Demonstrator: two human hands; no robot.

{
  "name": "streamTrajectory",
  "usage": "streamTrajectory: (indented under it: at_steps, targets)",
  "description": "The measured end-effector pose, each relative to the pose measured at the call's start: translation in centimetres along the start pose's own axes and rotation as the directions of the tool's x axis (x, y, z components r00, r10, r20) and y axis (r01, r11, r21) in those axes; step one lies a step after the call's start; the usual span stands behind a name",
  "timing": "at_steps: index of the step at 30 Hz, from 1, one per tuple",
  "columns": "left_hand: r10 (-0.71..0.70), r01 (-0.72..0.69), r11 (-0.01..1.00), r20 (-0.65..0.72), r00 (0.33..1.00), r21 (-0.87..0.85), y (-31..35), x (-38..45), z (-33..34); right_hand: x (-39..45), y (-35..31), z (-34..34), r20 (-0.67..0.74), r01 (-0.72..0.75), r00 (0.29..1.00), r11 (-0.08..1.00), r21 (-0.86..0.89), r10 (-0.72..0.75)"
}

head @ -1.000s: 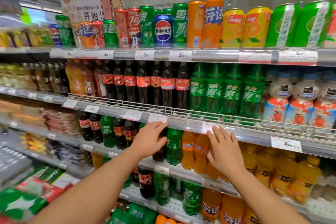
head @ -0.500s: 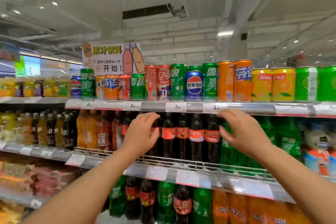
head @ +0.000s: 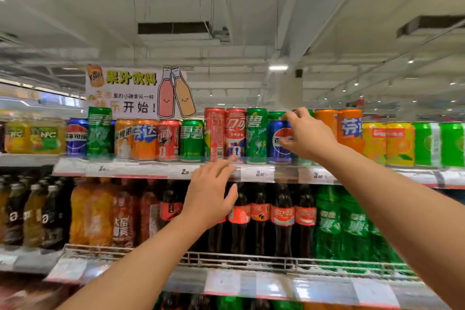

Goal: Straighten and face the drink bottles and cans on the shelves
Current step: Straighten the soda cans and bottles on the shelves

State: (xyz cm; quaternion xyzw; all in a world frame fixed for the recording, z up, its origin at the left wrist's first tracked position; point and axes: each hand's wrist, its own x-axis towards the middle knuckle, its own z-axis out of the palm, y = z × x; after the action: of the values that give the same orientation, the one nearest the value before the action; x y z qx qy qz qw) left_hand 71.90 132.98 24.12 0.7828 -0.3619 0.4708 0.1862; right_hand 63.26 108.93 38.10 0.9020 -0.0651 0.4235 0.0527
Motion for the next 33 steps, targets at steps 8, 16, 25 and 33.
streamTrajectory:
  at_steps: [8, 16, 25, 33]
  targets:
    - [0.1, -0.1, 0.995, -0.004, 0.995, 0.026, -0.7, -0.3, -0.4, -0.7, -0.5, -1.3, -0.055, 0.032, 0.998, 0.999, 0.001, -0.032]
    - [0.185, -0.179, 0.982, -0.127, 0.974, 0.061, -6.7, 0.6, -3.7, -0.9, -2.6, -3.5, -0.233, 0.163, 0.964, 0.977, 0.137, -0.129]
    - [-0.209, 0.288, 0.885, -0.241, 0.948, 0.367, -21.7, 5.0, -12.4, -0.5, -8.9, -5.5, -0.118, 0.204, 0.979, 0.882, 0.424, -0.169]
    - [-0.462, 0.417, 0.757, -0.039, 0.886, 0.503, -26.7, 8.2, -13.9, -1.3, -11.9, -5.6, -0.099, 0.217, 0.976, 0.879, 0.425, -0.193]
